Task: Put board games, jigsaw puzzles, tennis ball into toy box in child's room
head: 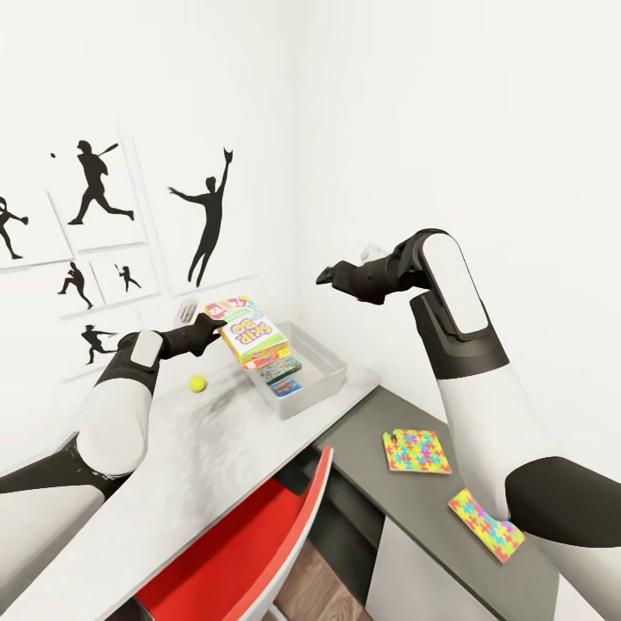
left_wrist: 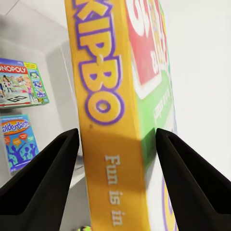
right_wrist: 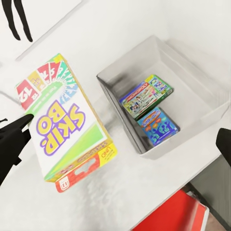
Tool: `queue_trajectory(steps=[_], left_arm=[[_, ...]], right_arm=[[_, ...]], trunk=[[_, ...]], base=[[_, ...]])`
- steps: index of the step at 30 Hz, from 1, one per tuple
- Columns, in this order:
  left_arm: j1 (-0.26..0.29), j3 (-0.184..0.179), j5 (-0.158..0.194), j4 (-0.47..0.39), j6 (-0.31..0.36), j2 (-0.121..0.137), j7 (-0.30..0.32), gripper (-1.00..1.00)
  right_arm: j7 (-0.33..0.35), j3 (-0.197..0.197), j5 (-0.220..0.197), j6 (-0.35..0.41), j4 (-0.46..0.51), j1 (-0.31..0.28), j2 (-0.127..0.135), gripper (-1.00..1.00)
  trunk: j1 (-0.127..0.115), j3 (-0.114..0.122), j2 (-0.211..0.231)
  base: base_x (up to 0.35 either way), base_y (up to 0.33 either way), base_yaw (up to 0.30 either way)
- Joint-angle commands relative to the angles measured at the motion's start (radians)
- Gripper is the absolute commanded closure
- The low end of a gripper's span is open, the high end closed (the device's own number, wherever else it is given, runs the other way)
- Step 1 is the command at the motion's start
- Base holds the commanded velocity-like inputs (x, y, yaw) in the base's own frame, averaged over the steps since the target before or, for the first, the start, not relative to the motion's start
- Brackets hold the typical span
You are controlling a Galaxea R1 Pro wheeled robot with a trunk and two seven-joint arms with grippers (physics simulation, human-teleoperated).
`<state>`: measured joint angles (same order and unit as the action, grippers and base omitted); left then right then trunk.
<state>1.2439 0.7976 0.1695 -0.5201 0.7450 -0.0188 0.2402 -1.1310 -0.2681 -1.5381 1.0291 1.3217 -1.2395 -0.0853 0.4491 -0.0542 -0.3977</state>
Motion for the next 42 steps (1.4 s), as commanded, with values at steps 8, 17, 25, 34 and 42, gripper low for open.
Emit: queue_trajectory(steps=[8,17,25,34,42], left_arm=[[0.002,0.008,0.001,-0.002,0.007,-0.001,0.001,1.0],[0.002,0.008,0.001,-0.001,0.008,-0.001,0.001,1.0],[0.002,0.008,0.001,-0.002,0.008,-0.001,0.001,1.0],[0.002,0.008,0.001,-0.001,0.008,-0.001,0.001,1.0],[0.001,0.008,0.001,-0.001,0.008,-0.002,0.001,1.0]], right_arm=[[-0.01,0.0,-0.008,0.006,0.001,-0.002,-0.001,-1.0],[-0.01,0.0,-0.008,0.006,0.002,-0.002,-0.001,-1.0],[-0.01,0.0,-0.008,0.006,0.002,-0.002,-0.001,-1.0],[-0.01,0.001,-0.008,0.006,0.002,-0.002,-0.001,-1.0],[-0.01,0.002,-0.008,0.006,-0.001,-0.001,0.001,-1.0]], trunk=[[0.001,-0.002,-0.002],[0.001,-0.002,-0.002],[0.001,-0.002,-0.002],[0.001,-0.002,-0.002],[0.001,-0.002,-0.002]], base=[[0.111,-0.073,0.0],[0.042,-0.006,0.0],[0.195,-0.038,0.0],[0.02,-0.004,0.0],[0.053,0.0,0.0]])
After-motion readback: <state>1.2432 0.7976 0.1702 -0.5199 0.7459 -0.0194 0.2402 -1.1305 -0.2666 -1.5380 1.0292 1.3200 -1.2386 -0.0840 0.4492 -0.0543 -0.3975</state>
